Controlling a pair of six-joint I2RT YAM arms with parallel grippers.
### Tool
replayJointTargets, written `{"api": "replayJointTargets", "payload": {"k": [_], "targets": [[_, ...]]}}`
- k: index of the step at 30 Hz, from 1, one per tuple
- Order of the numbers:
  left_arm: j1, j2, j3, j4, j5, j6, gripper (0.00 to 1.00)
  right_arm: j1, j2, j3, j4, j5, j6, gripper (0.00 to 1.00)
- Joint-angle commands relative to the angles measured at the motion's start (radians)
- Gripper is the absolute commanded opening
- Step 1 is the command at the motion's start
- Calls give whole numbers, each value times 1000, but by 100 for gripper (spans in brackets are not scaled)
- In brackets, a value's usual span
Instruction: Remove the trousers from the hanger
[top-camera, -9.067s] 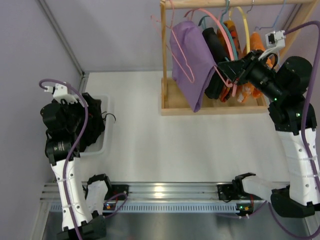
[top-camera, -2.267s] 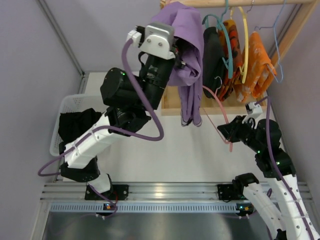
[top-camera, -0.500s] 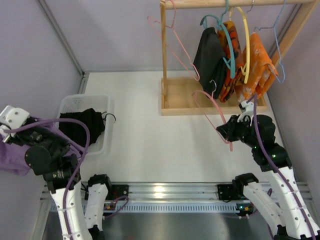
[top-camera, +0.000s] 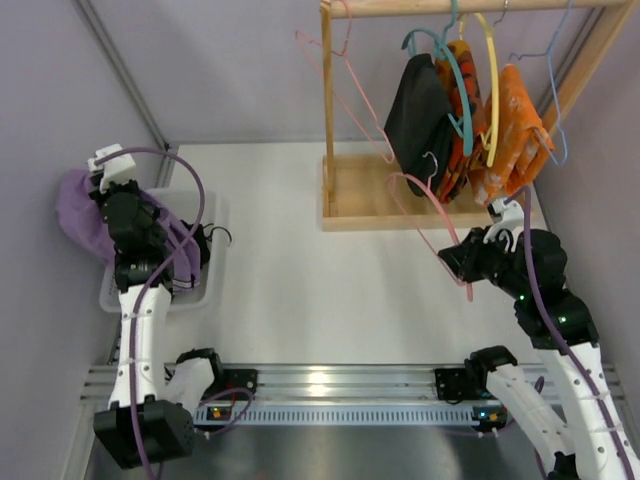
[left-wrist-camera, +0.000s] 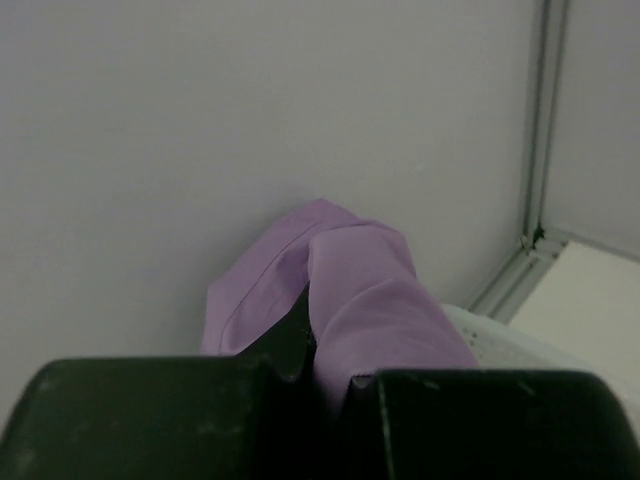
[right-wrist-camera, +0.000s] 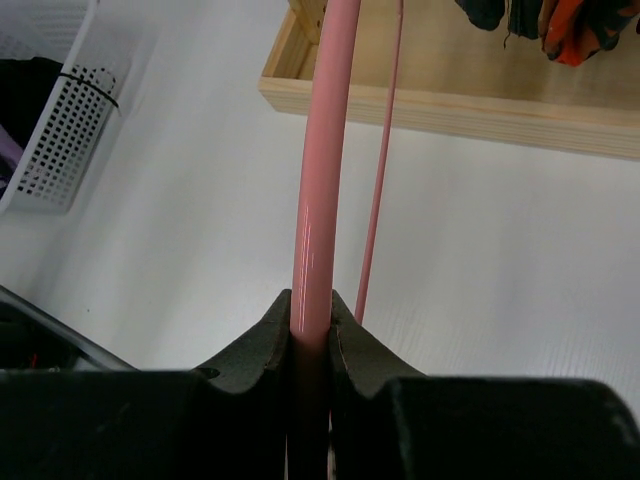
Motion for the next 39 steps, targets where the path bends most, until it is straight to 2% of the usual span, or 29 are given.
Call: {"api": "replayJointTargets", "payload": {"k": [1,3,6,10,11,13,16,17,20,23,27,32,34,39], "targets": [[2,69,-34,104,142,-76,0,-12,-22,98,24,-14,-26,0],[-5,105,-85,104,196,-59,0,-14,-26,124,1,-21,-31,0],[-8,181,-141,66,204,-36,0,-12,-33,164,-40,-29,-48,0],[-7,315,-122,-176,202,-90,0,-14,-52,219,-91,-41,-62,0],[-8,341,-111,-288,205,-108,0,-14,-55,230,-98,-46,-63,0],[-8,392,-90,-353,227,-139,0,-12,-61,259,-137,-64,-72,0],[-8,369,-109,-405,291,-144,17,-14,-68,298,-192,-92,-82,0],[-8,354,-113,-419,311,-145,37,-14,-75,307,-203,-105,-85,0],[-8,277,-97,-483,376,-151,68,-14,-84,344,-236,-121,-92,0],[-8,194,-59,-558,434,-153,77,-14,-91,382,-252,-129,-97,0],[-8,79,-13,-629,506,-147,98,-14,-76,446,-281,-167,-92,0],[-8,-19,27,-669,540,-133,98,-14,-38,499,-387,-265,-152,0],[-8,-44,41,-675,550,-144,98,-14,-36,506,-378,-245,-149,0],[-8,-62,116,-700,629,-208,99,-14,20,554,-292,-77,-106,0]]}}
